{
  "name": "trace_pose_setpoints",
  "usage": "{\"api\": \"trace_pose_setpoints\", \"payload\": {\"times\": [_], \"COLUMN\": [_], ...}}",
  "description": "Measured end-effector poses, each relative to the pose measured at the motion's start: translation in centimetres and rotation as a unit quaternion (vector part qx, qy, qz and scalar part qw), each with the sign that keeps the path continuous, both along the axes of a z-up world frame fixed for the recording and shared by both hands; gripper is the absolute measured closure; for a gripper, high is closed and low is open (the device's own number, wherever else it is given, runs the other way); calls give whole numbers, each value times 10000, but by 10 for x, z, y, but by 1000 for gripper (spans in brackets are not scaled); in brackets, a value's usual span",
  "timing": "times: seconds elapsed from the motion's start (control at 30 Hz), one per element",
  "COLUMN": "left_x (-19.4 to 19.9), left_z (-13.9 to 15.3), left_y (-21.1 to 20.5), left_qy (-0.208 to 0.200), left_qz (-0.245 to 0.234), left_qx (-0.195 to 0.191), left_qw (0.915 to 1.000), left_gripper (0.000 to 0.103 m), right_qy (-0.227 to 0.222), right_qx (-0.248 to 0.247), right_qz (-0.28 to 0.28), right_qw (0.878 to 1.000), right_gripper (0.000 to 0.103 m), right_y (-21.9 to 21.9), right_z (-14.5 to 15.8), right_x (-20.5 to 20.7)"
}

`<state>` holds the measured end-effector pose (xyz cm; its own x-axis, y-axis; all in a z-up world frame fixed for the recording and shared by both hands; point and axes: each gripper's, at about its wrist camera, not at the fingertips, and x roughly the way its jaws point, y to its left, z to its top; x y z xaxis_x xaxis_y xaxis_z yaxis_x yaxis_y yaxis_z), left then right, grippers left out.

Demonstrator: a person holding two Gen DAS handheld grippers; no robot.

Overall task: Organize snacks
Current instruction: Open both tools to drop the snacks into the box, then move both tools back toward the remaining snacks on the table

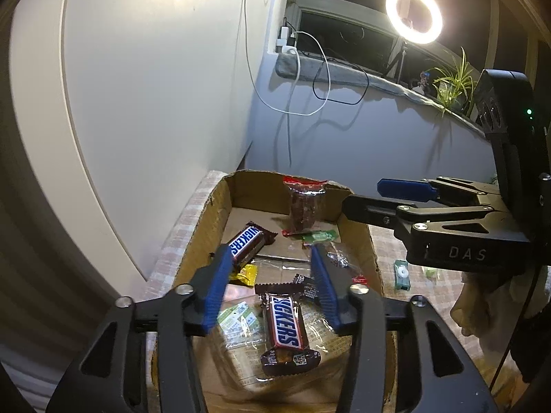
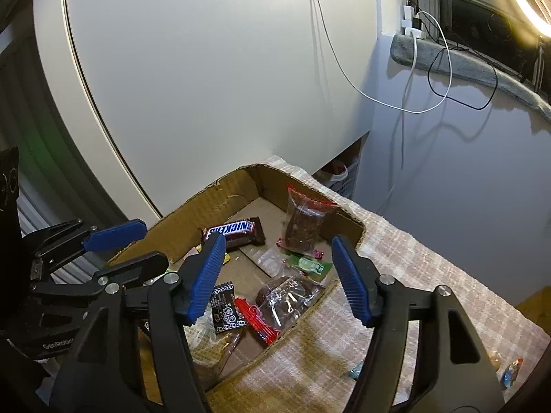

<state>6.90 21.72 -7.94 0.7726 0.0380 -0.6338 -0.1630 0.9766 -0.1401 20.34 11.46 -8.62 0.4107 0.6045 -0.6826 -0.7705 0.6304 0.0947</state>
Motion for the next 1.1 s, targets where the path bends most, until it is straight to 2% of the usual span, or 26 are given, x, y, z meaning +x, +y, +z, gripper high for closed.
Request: {"api": "trace_pose_setpoints", "payload": {"times": [0.03,0.1,0.13,0.33,0.73,0.83,1.1], "left_x": [0,-1,-1,-2,-2,-1,1], "left_z": [1,2,2,5,10,11,17], "left_y": [-1,-3,-3,-6,-16,-20,-34], "left_qy": [-5,-25,-46,-91,-125,-116,-176], "left_qz": [-5,-17,-12,16,-2,-1,-106], "left_qx": [14,45,59,101,117,110,78], "left_qw": [10000,10000,10000,9999,9999,9999,9998], "left_gripper": [52,43,36,26,23,23,23], "right_qy": [-27,-71,-117,-204,-274,-316,-416], "right_qx": [-17,-6,30,17,31,47,40], "right_qz": [-29,-79,-116,-210,-358,-397,-517], "right_qw": [10000,9999,9999,9996,9990,9987,9978], "right_gripper": [34,13,10,9,9,2,2], "right_y": [-1,-3,-5,-13,-38,-45,-71], "right_z": [1,3,4,9,17,19,26], "right_x": [0,-1,-2,-3,-8,-10,-14]}}
